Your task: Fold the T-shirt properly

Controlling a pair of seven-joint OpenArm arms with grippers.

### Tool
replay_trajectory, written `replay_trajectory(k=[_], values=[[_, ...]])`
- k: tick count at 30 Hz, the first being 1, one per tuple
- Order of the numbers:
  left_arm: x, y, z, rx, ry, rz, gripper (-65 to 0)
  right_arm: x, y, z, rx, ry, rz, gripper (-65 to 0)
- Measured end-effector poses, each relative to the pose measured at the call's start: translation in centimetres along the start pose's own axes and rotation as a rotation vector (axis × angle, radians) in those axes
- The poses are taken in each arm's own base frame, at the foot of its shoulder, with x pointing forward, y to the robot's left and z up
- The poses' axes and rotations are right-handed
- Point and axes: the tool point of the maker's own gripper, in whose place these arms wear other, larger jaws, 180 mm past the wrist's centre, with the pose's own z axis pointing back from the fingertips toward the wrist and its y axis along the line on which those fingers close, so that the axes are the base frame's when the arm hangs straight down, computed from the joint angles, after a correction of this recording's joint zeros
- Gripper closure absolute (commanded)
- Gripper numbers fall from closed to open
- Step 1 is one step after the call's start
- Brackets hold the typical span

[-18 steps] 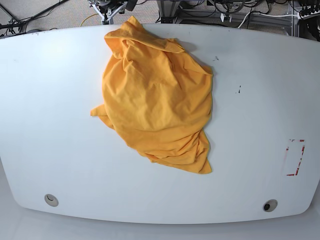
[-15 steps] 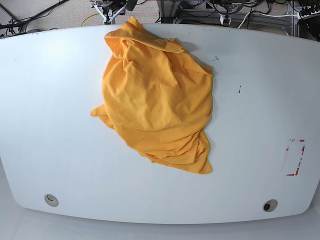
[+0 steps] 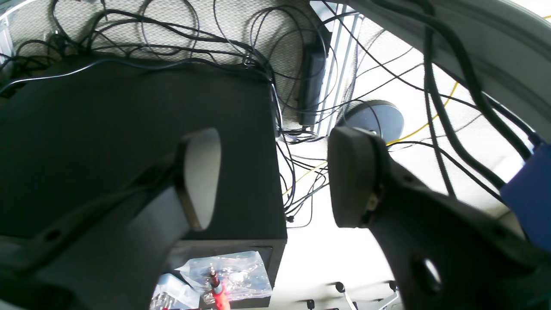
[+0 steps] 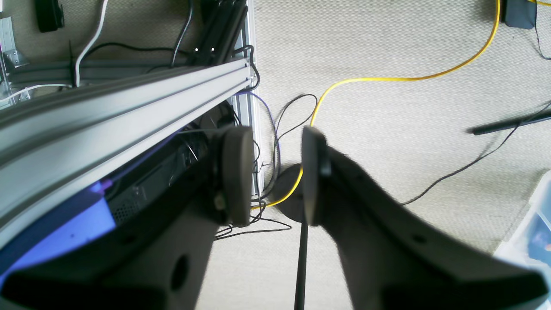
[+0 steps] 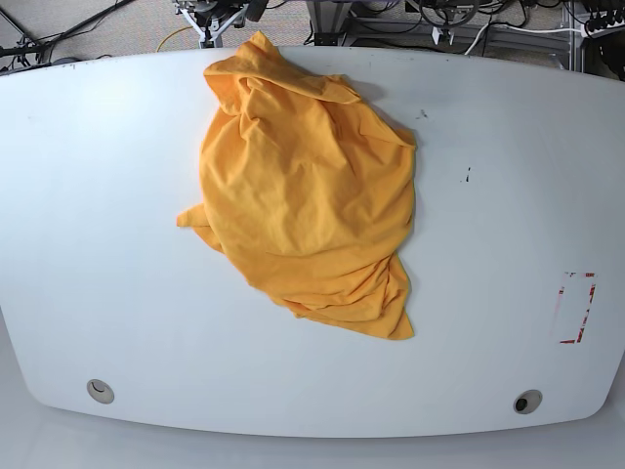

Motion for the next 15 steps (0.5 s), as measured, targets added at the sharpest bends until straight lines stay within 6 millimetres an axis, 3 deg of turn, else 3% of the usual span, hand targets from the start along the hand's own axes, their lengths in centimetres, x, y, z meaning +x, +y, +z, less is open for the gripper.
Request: replay_trajectory(k=[9,15], values=[[-0.7,-0.1,0.0,-0.001,0.000,0.007,-36.7,-0.6,-0.1,0.2,-0.003,0.003,-0.010,-18.1],[-1.7,0.6,0.7,0.011,-0.050,-0.015,-36.7,-1.3,-0.6,1.6,-0.017,-0.035,0.016,-18.1]])
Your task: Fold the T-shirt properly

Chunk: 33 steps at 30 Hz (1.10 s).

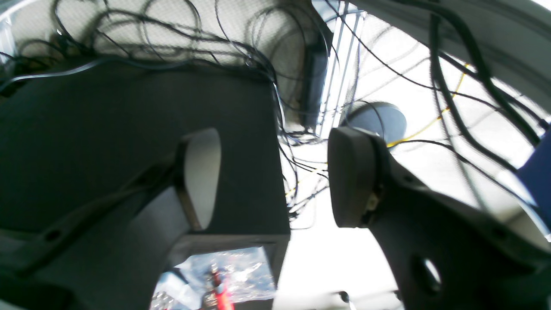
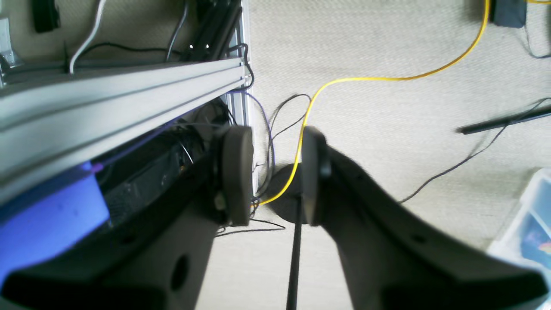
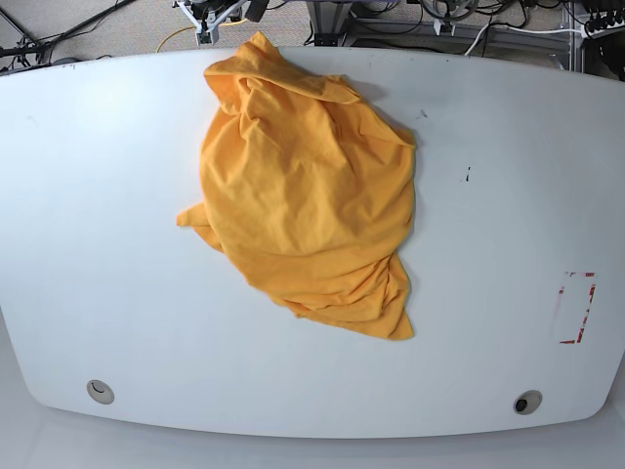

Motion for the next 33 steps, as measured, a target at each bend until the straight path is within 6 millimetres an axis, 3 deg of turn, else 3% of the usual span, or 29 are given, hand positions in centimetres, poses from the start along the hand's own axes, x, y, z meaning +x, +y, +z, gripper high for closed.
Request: replay_trajectory(k=[9,13,22,27,33], values=[[-0.3,0.7,1.7,0.014,-0.085,-0.039,-36.7,-2.1,-0.4,2.4,-0.012,-0.017,0.034,-18.1],[0.0,1.1,3.3,0.024,-0.146,-0.067,-36.7,-3.0,0.7,3.9,-0.009,-0.039,0.030,-18.1],[-0.8,1.1,9.6,0.031,-0.265,-0.155,-36.7,-5.1,4.6,8.8,0.023,-0.087,0.034,-18.1],[0.8,1.0,13.3,0.033,-0.363,-0.206,-36.7,-4.7,6.3,11.8,0.024,-0.142,0.021,-18.1],[2.1,-0.8,18.3,0.009,-0.456,-0.254,-36.9,-4.0,7.5,16.1,0.016,-0.186,0.029,-18.1]])
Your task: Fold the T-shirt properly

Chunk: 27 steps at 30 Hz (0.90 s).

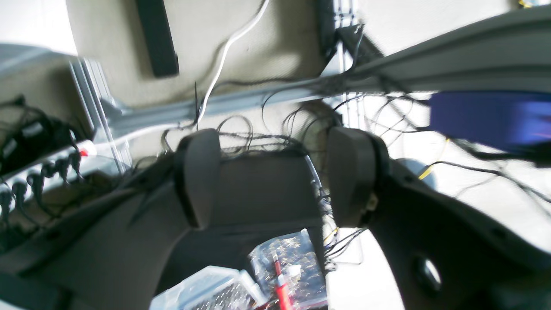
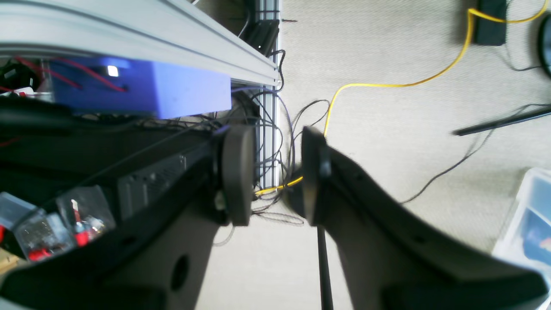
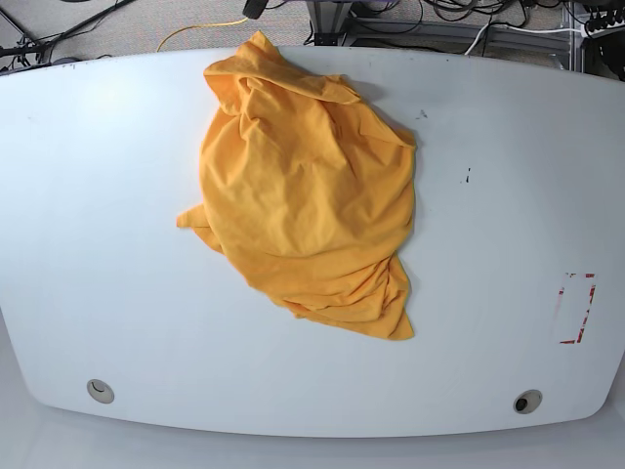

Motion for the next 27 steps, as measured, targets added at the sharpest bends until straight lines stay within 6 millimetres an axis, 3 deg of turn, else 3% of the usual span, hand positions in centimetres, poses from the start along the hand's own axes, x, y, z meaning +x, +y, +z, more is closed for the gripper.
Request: replay_trajectory(k=[7,12,18,22,27], values=[[5.1,0.0,3.0,0.004,-0.120,-0.041,-36.9,3.8,0.4,3.4,-0.016,-0.086,0.038,-18.1],[7.1,0.8,4.5,0.034,-0.164,-0.059,-36.9,6.4,0.4,5.1,-0.023,-0.156,-0.001,-18.1],[8.9,0.4,4.7,0.024,-0.206,-0.065,-37.2,10.5,-3.1,6.9,-0.107,-0.282,-0.077,-18.1],[10.0,0.5,4.6,0.029,-0.237,-0.068,-37.8,13.4,-4.7,7.0,-0.136,-0.363,-0.064,-18.1],[12.0,0.6,3.7,0.053,-0.297,-0.039,-51.2,17.3,-5.6,6.0,-0.128,-0.471,-0.034,-18.1]])
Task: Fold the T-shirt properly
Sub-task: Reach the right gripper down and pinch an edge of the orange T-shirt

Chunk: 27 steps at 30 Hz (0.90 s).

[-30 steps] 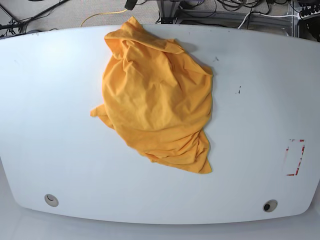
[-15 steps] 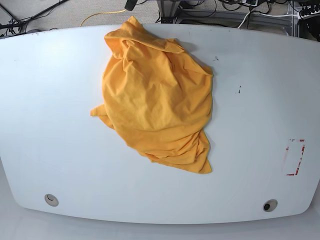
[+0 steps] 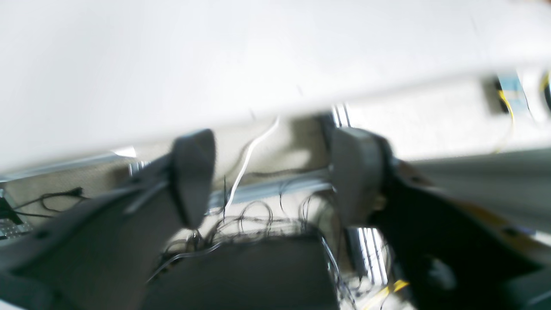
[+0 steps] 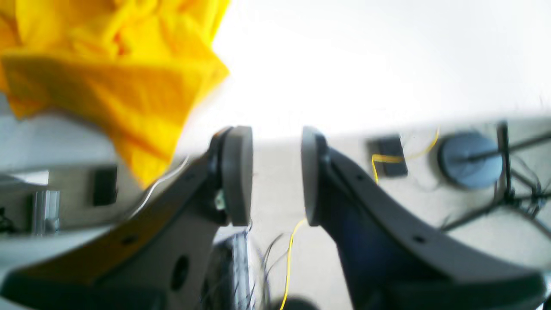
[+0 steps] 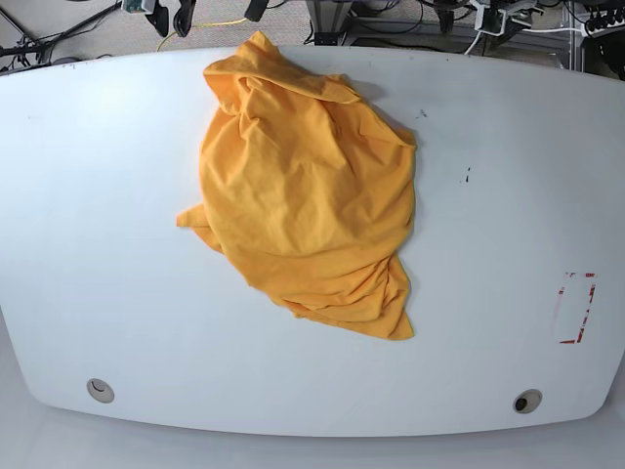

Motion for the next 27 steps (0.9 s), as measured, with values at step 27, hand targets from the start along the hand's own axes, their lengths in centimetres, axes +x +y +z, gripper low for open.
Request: replay_trajectory(k=[27], values=[[7.7,1.2,-5.0,0.053,-0.236,0.015,-53.1,10.7,2.1,-13.2,0.241,0.026,0.113,-39.6]])
